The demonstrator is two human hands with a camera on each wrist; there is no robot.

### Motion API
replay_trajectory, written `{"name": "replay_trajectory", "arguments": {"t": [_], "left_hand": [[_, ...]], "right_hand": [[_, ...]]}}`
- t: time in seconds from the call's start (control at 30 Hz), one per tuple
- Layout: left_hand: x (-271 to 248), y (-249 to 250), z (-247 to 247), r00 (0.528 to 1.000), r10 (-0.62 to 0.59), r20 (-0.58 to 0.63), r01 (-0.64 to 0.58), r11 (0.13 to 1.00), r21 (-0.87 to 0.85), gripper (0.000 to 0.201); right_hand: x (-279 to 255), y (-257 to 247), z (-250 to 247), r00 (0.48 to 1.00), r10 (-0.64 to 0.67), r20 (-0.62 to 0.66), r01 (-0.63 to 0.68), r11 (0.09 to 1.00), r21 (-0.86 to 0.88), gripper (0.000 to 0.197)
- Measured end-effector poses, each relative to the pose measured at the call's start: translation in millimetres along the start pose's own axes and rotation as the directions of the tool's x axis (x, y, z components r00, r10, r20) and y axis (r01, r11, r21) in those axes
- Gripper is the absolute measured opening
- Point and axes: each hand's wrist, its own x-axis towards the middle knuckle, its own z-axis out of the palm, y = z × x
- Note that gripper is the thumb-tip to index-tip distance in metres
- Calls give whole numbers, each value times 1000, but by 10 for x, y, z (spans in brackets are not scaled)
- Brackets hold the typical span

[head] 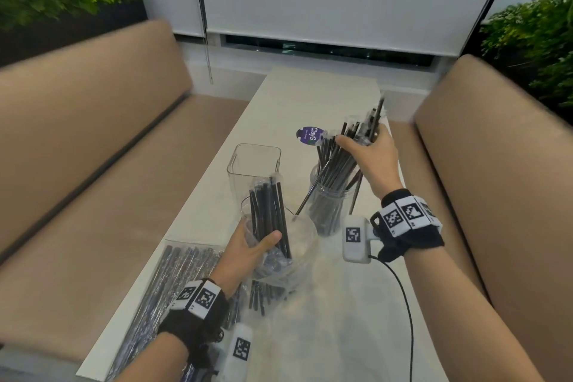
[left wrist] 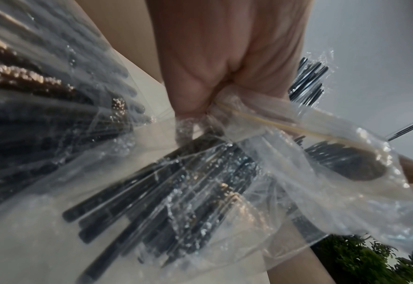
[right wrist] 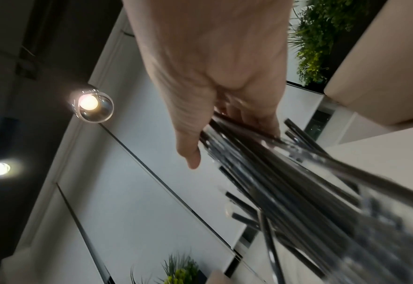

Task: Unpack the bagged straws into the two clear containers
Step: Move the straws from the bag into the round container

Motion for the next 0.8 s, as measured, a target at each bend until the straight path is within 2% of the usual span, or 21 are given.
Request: {"name": "replay_trajectory", "arguments": {"t": [0.13,0.2,0.27,0.3,0.4,0.5,0.53,0.57,0.63,0.67,0.73,0.8], "left_hand": [[44,-30,13,1000,18,-6,-18,1000,-22,108],[49,-29,10,1000,19,16,-19,1000,-15,117],[47,-27,18,1000,19,16,-18,1000,-17,118],[43,-23,21,1000,19,16,-19,1000,-14,117],[61,-43,16,1000,27,9,-26,999,-33,111],[74,-55,2,1000,25,-9,-25,999,-20,118],[65,-33,10,1000,20,-4,-20,1000,-13,121],[71,-36,8,999,34,-11,-35,999,-6,122],[65,-25,6,999,40,-19,-40,999,1,119],[55,-7,7,999,34,-19,-34,999,0,119],[54,-15,2,999,47,-22,-47,999,1,110],[56,-43,-3,999,45,-21,-45,999,20,105]], "right_hand": [[159,-131,-70,996,-46,-73,50,998,47,47],[223,-166,-47,989,-93,-113,103,991,90,32],[250,-177,-10,985,-115,-128,129,986,108,15],[255,-180,-1,986,-112,-124,126,985,114,14],[275,-219,-10,987,-131,-90,139,987,85,15],[199,-359,-192,991,-127,31,128,991,-43,34],[146,-343,-305,995,-103,9,103,990,-97,39],[61,-322,-435,994,-74,-76,63,988,-143,39],[-111,43,-630,964,39,-264,-93,976,-197,35],[-205,324,-645,950,147,-276,-214,949,-232,38],[-396,876,-522,909,408,-89,-409,830,-380,53],[-582,1247,-286,804,587,90,-454,706,-544,51]]}}
